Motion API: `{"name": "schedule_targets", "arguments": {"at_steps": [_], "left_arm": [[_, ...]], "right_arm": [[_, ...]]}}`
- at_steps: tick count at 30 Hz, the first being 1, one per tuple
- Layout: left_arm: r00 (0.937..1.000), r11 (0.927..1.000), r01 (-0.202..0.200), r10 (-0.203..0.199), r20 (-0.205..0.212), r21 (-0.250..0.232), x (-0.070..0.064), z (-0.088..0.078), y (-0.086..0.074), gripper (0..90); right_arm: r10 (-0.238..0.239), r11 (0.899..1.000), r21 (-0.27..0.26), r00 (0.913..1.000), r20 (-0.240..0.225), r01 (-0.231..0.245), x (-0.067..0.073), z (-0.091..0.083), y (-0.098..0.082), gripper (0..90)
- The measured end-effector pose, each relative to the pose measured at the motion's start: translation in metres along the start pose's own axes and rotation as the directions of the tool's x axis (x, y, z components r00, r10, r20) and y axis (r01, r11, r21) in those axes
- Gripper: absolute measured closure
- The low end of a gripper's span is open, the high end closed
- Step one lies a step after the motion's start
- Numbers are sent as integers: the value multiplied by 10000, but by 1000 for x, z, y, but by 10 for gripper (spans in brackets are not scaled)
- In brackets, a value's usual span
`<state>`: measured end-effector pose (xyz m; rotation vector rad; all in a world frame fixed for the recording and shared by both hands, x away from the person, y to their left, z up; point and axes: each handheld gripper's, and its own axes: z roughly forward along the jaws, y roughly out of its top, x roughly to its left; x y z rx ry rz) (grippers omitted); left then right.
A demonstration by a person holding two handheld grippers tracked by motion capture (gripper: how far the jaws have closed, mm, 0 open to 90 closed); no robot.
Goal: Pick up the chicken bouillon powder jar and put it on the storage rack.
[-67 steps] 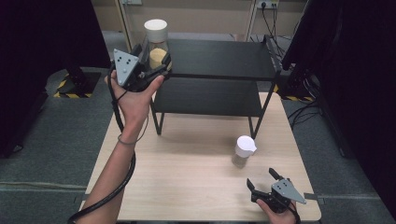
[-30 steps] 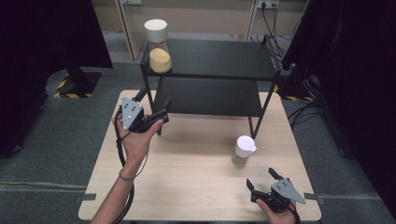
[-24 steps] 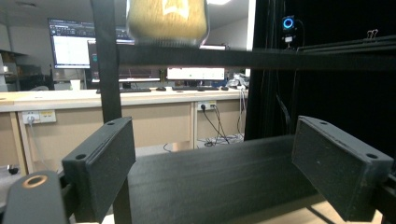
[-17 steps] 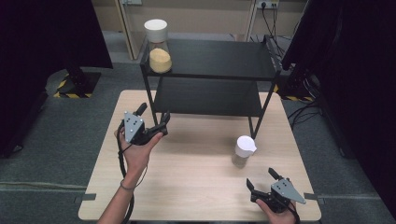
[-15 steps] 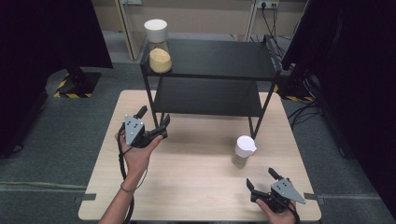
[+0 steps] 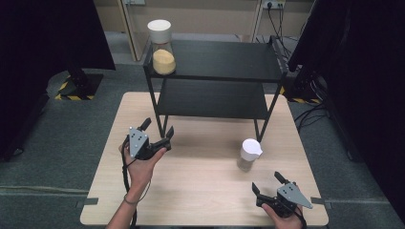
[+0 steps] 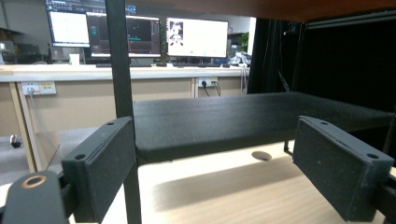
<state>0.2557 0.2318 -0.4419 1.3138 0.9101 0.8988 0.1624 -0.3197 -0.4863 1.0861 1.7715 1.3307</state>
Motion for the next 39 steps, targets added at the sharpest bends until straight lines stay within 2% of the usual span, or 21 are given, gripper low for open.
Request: {"name": "schedule_targets", "arguments": {"at_steps": [4,11,18,30,33,39], "left_arm": [[10000,10000,54,-54,9,80,0,-4,-9,124],[9998,9987,174,-178,68,482,-1,-12,-29,123],[9997,9960,133,-149,178,882,1,-19,-47,121],[9988,9890,451,-474,136,1406,5,-28,-70,116],[9985,9885,494,-522,158,1427,4,-29,-75,115],[9987,9894,454,-484,185,1381,4,-30,-77,111]], "right_arm": [[-40,10000,-10,10000,-2,40,0,0,0,45],[-28,10000,-14,10000,3,28,0,0,0,45],[-43,10000,-22,10000,6,43,0,0,0,45],[-43,10000,-24,10000,-2,43,0,0,0,45],[-16,10000,-21,10000,-24,16,0,0,0,45],[-6,10000,-55,10000,-32,6,0,0,-1,45]]}}
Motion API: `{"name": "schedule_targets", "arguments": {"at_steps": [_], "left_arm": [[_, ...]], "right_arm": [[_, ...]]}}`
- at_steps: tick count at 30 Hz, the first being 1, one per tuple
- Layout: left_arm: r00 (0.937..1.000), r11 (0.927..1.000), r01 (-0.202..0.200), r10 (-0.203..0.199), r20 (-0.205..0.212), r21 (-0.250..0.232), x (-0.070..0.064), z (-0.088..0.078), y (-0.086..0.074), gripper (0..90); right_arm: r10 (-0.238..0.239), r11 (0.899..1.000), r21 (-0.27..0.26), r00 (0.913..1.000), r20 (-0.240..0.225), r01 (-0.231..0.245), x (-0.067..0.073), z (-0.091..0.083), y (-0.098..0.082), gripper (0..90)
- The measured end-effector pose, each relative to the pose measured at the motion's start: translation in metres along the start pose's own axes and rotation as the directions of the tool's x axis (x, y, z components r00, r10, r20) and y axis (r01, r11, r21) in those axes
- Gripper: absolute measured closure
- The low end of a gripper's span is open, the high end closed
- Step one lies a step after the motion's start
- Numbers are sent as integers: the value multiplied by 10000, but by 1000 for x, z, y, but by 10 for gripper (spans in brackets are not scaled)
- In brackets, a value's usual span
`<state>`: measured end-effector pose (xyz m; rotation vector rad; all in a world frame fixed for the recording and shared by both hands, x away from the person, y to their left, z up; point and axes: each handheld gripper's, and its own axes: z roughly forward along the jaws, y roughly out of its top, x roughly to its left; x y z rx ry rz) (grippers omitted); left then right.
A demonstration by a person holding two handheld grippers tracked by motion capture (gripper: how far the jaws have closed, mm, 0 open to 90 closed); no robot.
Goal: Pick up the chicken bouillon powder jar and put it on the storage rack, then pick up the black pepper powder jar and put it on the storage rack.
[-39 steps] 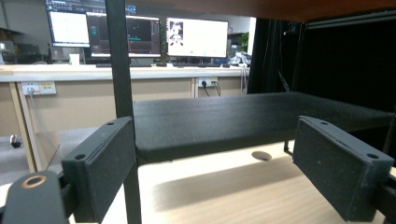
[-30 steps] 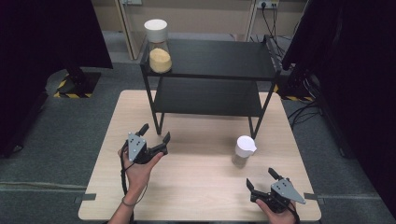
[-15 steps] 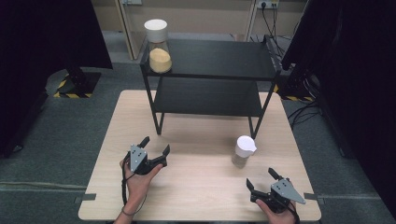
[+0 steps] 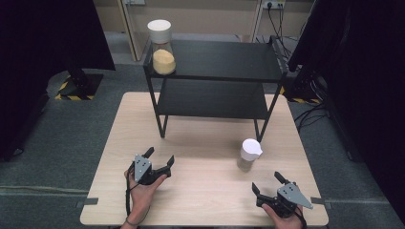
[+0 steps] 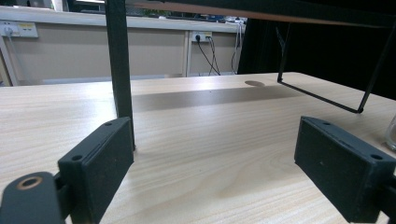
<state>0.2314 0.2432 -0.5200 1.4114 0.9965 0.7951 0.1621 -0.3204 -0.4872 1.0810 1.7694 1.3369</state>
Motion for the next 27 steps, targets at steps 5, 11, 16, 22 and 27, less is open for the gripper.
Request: {"name": "schedule_targets", "arguments": {"at_steps": [5,11,16,22,27], "left_arm": [[10000,10000,-59,58,-9,-32,-1,0,-1,111],[9999,9999,-108,108,33,-69,-1,-1,-1,111],[9999,9999,-139,139,19,-45,-1,-1,-1,111],[9998,9998,-182,182,-4,-18,-3,-1,0,111],[9999,9999,-123,123,19,-10,-1,-1,0,110]], "right_arm": [[-20,10000,-1,10000,-17,20,0,0,0,45],[59,10000,-24,10000,-24,-59,-1,0,0,45],[57,10000,8,10000,-34,-57,-1,0,0,45],[81,10000,-13,10000,-56,-81,-2,1,0,45],[288,9994,-199,9992,-285,-293,-8,5,7,47]]}}
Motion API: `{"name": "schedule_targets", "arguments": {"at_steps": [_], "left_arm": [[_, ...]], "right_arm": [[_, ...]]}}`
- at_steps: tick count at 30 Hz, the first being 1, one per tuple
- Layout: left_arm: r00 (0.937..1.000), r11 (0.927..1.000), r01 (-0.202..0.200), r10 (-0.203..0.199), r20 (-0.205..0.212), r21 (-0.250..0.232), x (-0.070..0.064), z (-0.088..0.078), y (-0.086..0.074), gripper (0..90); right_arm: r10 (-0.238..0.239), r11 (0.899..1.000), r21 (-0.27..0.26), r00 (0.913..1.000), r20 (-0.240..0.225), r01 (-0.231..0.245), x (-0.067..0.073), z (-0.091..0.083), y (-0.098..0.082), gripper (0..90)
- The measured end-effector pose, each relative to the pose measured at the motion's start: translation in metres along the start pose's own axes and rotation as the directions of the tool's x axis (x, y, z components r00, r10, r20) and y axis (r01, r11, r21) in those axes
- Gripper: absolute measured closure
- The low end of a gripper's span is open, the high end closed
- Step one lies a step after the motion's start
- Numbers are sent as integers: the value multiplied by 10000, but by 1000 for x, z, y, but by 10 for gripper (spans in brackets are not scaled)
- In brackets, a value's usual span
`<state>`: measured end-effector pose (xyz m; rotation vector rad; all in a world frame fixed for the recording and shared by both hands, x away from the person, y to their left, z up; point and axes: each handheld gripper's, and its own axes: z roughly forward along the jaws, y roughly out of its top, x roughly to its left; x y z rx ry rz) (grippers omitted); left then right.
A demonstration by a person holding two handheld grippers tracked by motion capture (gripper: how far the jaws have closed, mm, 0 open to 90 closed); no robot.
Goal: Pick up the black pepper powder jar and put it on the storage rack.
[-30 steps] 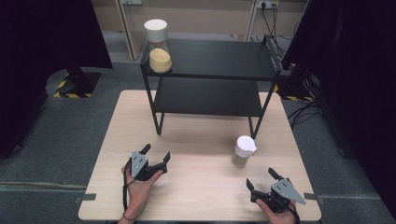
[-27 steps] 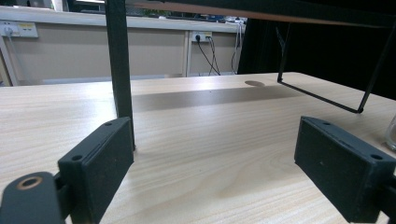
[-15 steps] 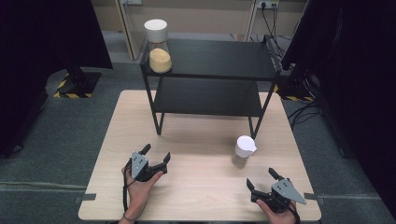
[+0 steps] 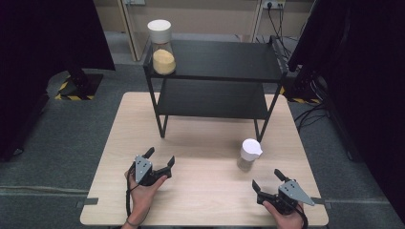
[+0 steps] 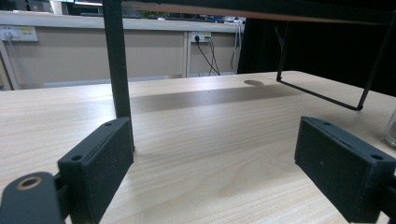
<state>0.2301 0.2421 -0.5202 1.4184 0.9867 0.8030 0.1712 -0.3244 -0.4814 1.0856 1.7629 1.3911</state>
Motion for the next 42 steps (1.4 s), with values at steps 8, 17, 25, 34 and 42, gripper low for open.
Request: {"name": "schedule_targets", "arguments": {"at_steps": [8,17,25,34,42], "left_arm": [[10000,10000,-60,60,7,17,-1,0,0,110],[10000,10000,-58,58,20,51,0,1,1,110],[10000,10000,-59,59,37,78,0,1,1,109],[10000,9999,-69,68,40,111,0,2,2,108],[10000,9999,-70,70,8,88,-1,1,2,108]], "right_arm": [[-198,9998,-33,9995,-240,198,-3,23,20,48],[-389,9986,347,9979,-515,407,-10,57,38,74],[-339,9973,640,9980,-536,373,-16,82,39,133],[-546,9973,466,9971,-537,571,-15,87,33,293],[-593,9974,393,9978,-307,604,-9,84,32,301]]}}
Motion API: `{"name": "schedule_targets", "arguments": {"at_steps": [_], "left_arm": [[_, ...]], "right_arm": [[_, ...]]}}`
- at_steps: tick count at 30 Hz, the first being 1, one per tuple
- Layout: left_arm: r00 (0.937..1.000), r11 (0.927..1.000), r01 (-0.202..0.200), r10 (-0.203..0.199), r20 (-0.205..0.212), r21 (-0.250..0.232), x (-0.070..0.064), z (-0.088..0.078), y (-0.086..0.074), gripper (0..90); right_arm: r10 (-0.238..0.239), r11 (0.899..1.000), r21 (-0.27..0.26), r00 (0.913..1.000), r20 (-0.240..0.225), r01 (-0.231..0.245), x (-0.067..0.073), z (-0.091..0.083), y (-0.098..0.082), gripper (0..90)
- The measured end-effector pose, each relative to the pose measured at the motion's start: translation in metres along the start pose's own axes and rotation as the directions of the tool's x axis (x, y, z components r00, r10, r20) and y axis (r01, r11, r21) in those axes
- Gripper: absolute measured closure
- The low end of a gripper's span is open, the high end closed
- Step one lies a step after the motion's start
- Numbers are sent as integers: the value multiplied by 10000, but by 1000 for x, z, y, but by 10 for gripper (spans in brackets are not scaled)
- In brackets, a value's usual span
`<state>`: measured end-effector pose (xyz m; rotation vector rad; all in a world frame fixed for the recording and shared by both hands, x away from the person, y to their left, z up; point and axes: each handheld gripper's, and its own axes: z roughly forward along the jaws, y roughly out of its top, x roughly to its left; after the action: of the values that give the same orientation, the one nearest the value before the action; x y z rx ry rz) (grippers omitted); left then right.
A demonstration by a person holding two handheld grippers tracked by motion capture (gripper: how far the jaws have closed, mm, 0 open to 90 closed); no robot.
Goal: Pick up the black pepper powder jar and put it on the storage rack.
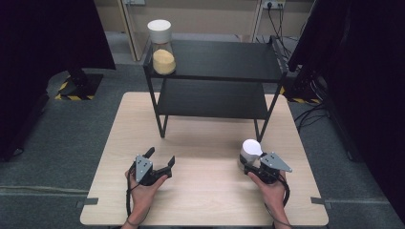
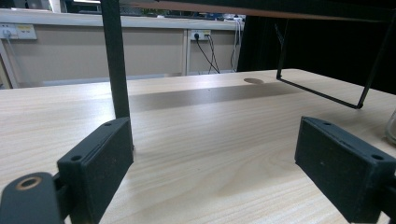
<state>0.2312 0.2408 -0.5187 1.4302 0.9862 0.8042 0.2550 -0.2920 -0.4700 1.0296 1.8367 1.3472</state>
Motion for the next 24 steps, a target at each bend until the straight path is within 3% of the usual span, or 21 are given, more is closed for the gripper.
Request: {"name": "schedule_targets", "arguments": {"at_steps": [14,24], "left_arm": [[10000,10000,2,-2,-16,-8,0,0,0,109],[10000,10000,3,-3,-25,-27,0,0,0,108]], "right_arm": [[289,9935,-1103,9994,174,-268,6,-16,11,302],[236,9848,-1730,9992,331,-176,5,-24,30,303]]}}
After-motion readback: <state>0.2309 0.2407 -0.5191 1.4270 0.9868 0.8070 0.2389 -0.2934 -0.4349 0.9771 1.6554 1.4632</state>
